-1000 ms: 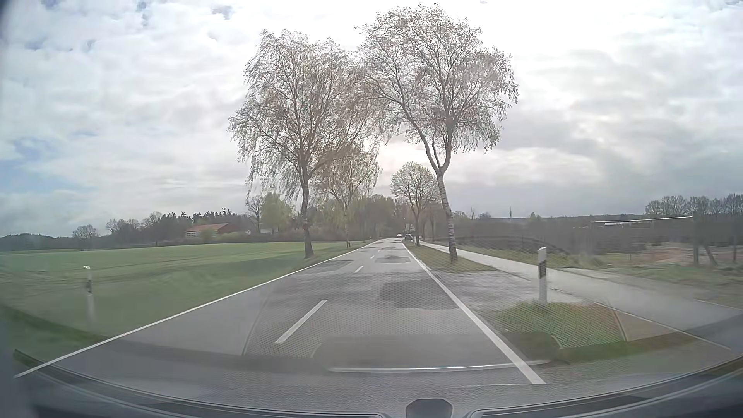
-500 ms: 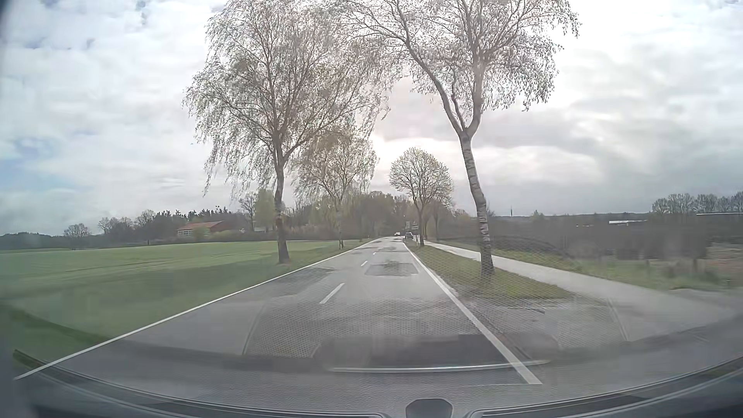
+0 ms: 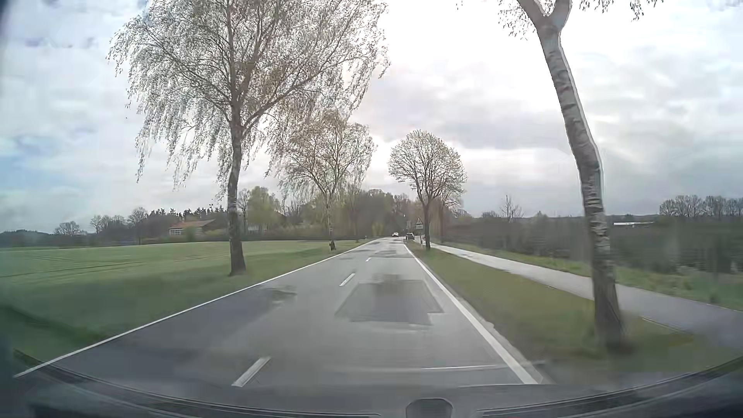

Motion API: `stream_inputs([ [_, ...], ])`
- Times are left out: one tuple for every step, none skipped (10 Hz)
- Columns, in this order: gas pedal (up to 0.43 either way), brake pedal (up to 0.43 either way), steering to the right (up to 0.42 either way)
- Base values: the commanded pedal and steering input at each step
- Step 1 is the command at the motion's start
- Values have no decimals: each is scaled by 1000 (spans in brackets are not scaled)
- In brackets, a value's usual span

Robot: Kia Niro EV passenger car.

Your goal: Follow the waypoints while adhering to traffic rules and regulations

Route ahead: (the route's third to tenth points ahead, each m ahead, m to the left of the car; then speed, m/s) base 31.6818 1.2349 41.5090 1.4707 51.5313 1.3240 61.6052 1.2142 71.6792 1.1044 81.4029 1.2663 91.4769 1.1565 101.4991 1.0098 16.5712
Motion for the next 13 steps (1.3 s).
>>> stream_inputs([
  [138, 6, -1],
  [130, 0, -1],
  [130, 0, -1],
  [130, 0, 0],
  [130, 0, 0],
  [130, 0, 0],
  [130, 6, 0],
  [130, 0, 0],
  [130, 0, 0],
  [130, 6, 0],
  [130, 0, 0],
  [130, 0, 0],
  [118, 0, 0],
])
